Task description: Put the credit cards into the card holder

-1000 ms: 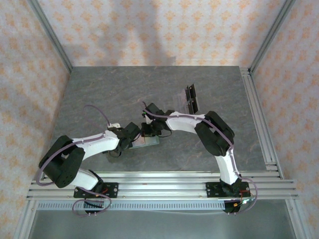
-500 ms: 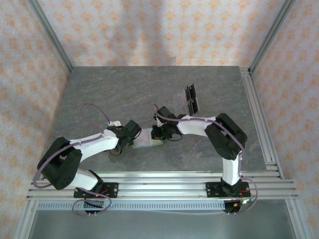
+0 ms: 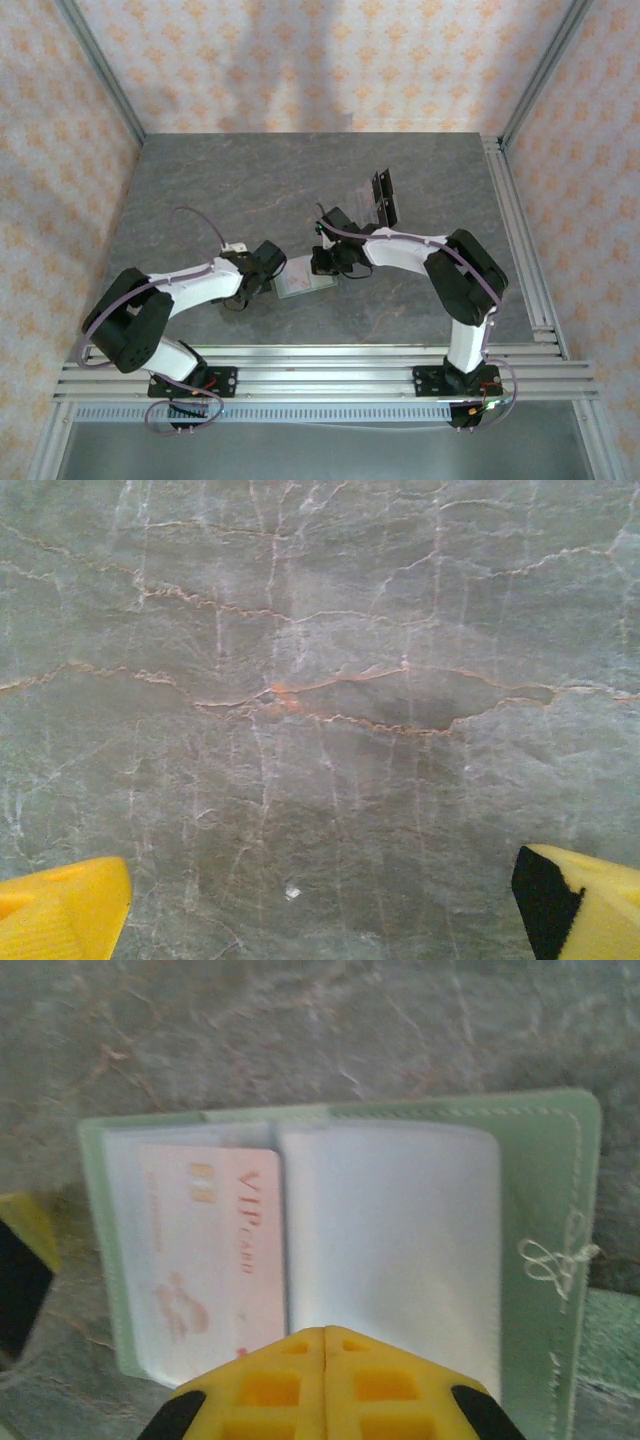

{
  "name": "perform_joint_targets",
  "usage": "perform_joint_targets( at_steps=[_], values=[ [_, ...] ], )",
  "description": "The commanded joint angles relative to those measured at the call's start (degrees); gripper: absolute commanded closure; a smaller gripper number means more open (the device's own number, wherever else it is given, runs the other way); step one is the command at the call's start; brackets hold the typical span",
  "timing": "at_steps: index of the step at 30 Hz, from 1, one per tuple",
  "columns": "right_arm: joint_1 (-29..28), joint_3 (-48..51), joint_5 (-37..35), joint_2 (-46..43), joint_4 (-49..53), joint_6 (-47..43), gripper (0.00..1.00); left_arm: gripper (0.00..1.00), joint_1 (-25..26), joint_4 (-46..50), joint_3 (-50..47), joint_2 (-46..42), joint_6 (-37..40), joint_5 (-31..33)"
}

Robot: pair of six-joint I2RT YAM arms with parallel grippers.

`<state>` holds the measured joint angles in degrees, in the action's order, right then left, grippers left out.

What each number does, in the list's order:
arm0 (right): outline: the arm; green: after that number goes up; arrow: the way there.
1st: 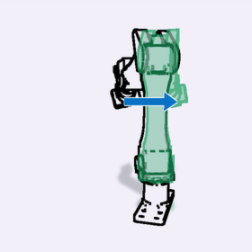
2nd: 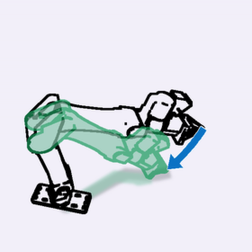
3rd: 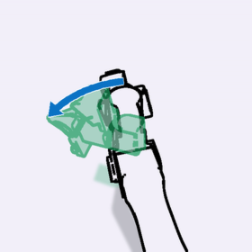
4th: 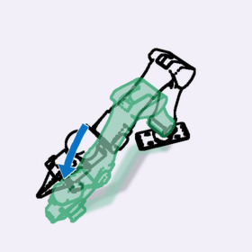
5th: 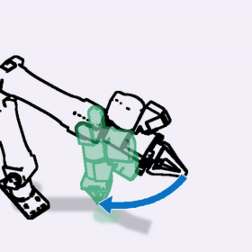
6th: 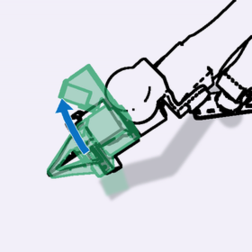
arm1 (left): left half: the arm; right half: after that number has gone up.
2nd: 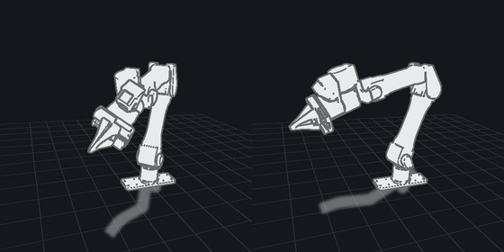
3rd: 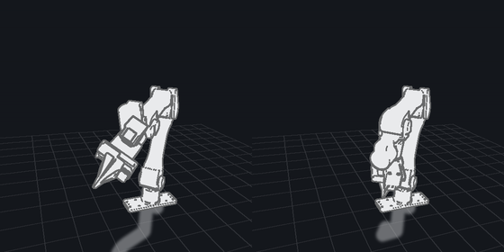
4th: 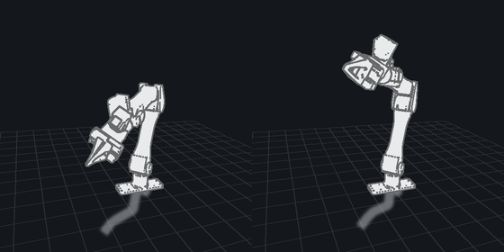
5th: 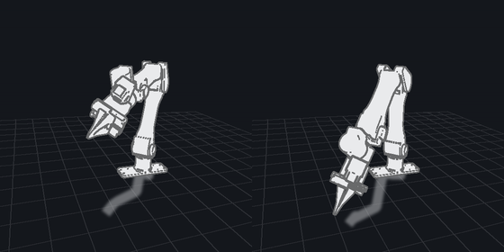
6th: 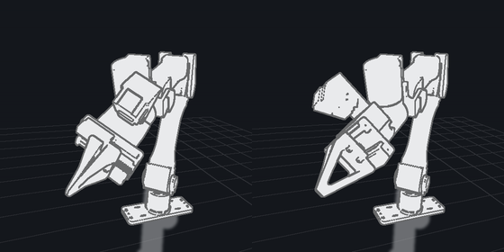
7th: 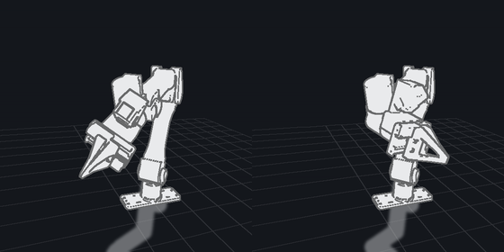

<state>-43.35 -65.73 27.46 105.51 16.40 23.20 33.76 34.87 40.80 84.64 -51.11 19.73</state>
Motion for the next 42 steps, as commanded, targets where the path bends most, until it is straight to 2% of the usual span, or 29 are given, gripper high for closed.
perform_joint_targets(
  at_steps=[1,23,35,42],
  values=[
    [-0.59,-3.33,-0.09,-0.37,2.21,-1.86,0.93,0.00,0.60,-1.03,1.74,1.44,0.51,0.60],
    [-2.85,-8.17,2.66,8.74,0.74,-1.32,0.94,0.00,1.66,-2.59,2.35,5.47,0.00,0.31],
    [-4.46,-9.98,5.04,9.04,-0.41,0.44,0.94,0.00,2.06,-2.92,2.51,6.30,-0.16,0.28],
    [-3.59,-8.52,4.19,3.83,-0.46,0.53,0.94,0.00,2.27,-2.69,2.54,6.24,-0.19,0.25]
  ],
)
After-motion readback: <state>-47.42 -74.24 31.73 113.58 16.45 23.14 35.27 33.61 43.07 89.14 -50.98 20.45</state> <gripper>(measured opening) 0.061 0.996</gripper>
